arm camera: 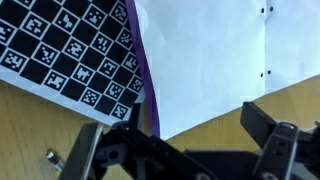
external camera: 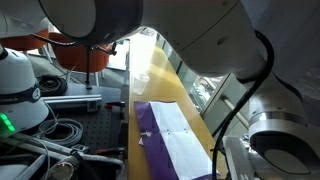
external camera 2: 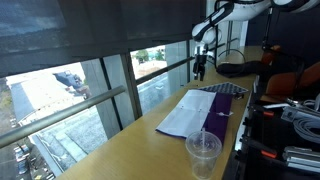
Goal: Close the purple file holder
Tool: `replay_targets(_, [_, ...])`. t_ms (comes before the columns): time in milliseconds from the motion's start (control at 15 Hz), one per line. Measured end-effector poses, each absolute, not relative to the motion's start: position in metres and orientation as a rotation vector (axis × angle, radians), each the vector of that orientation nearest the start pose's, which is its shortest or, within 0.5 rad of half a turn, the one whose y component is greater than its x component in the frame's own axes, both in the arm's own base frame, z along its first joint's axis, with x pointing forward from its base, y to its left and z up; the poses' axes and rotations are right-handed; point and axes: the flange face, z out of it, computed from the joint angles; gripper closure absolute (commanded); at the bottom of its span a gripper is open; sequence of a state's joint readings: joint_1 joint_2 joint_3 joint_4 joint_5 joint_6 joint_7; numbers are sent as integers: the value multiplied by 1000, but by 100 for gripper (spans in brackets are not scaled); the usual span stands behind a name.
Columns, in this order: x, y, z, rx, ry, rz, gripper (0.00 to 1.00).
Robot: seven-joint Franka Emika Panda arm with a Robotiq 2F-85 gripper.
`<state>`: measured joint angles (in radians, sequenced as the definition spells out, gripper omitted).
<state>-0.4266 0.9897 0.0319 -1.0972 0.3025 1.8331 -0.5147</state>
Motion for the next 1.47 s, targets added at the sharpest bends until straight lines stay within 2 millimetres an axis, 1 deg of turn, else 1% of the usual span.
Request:
replay_targets(267, [706,-265,160,-2730,-4,123,0])
replay_targets(467, [712,-263,144,-2723,-14,112,0])
replay_targets(600, [716,-263,141,-2719,-19,106,0])
replay_targets(800, [718,-266,141,-2709,-28,116,0])
replay_targets(1267, [717,-263,137,-2688,-45,152,0])
replay_targets(1333, [718,-262,136,-2686,-48,155,25])
replay_targets(1400, [718,-260,136,-2685,-51,157,28])
replay_targets(1467, [719,-259,135,-2685,-54,156,35])
